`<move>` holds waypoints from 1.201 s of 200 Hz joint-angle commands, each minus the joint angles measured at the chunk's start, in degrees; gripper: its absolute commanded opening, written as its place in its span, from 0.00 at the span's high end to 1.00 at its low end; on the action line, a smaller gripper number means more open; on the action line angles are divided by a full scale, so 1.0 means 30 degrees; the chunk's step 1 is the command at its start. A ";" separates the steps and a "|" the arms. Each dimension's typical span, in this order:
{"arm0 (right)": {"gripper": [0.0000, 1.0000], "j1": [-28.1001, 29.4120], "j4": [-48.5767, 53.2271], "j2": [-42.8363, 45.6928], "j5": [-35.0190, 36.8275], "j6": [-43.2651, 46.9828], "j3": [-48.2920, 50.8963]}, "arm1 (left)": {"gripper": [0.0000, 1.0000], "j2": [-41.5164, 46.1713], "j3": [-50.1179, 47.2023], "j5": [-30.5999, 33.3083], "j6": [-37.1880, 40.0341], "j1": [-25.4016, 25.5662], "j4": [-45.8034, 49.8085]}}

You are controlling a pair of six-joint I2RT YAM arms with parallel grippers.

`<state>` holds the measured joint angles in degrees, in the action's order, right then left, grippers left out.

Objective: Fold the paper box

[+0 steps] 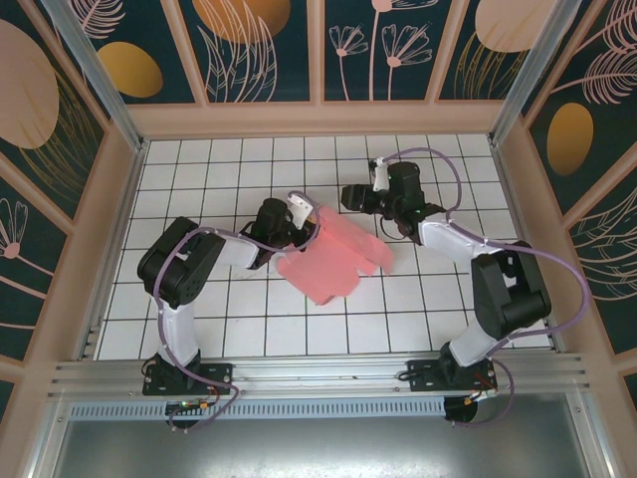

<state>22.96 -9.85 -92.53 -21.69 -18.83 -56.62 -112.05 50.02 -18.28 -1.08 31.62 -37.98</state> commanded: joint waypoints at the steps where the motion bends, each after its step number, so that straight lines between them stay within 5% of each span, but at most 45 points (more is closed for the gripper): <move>1: 0.35 0.0044 0.0283 -0.1259 -0.3143 -0.1262 -0.1093 | 0.88 -0.0126 -0.0401 0.0214 -0.0053 0.0075 -0.1208; 31: 0.35 0.0203 0.0167 -0.2626 -0.4263 -0.1110 -0.1501 | 0.94 -0.0523 -0.0562 0.0040 0.0167 0.0183 -0.1471; 122: 0.37 0.0646 0.0556 -0.5039 -0.4799 -0.0726 -0.2179 | 0.89 -0.1454 0.0086 0.0268 0.0197 0.0190 -0.0092; 206: 0.43 0.0553 0.0533 -0.5656 -0.4968 -0.0830 -0.1434 | 0.78 -0.2160 0.0729 0.0645 0.0083 0.0208 -0.0439; 240: 0.44 0.0559 0.0005 -0.5714 -0.5772 -0.1276 -0.1105 | 0.67 -0.2144 0.0499 0.0588 -0.0778 0.0225 -0.1684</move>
<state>24.51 -10.74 -107.35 -38.54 -21.63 -61.78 -117.71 51.13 -16.58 -1.50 31.94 -39.72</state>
